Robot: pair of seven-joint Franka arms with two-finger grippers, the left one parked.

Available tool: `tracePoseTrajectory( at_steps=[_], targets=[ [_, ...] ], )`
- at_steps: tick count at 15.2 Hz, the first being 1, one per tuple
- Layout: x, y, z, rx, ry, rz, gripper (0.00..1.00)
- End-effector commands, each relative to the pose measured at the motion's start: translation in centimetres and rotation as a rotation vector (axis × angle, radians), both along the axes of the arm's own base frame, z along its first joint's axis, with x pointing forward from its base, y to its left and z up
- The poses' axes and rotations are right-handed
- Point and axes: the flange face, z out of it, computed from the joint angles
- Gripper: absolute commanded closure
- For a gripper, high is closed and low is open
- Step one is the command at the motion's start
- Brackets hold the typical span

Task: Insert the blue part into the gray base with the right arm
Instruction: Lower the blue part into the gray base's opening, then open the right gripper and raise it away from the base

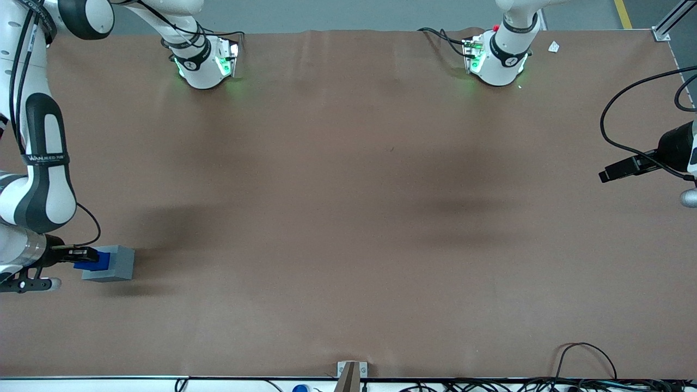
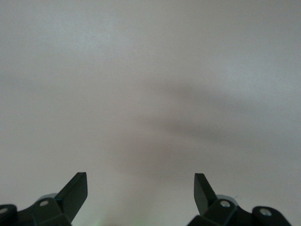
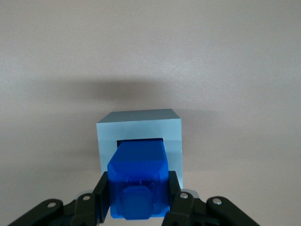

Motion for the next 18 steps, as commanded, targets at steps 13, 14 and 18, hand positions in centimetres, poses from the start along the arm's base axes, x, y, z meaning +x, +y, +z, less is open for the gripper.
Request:
tracePoseTrajectory(
  at_steps=[13, 14, 18],
  targets=[
    [-1.3, 1.1, 10.0, 0.019, -0.021, 0.012, 0.00],
    [-2.0, 2.5, 13.6, 0.008, -0.022, 0.035, 0.00],
    [-6.6, 6.0, 25.7, 0.008, -0.043, 0.046, 0.00]
  ],
)
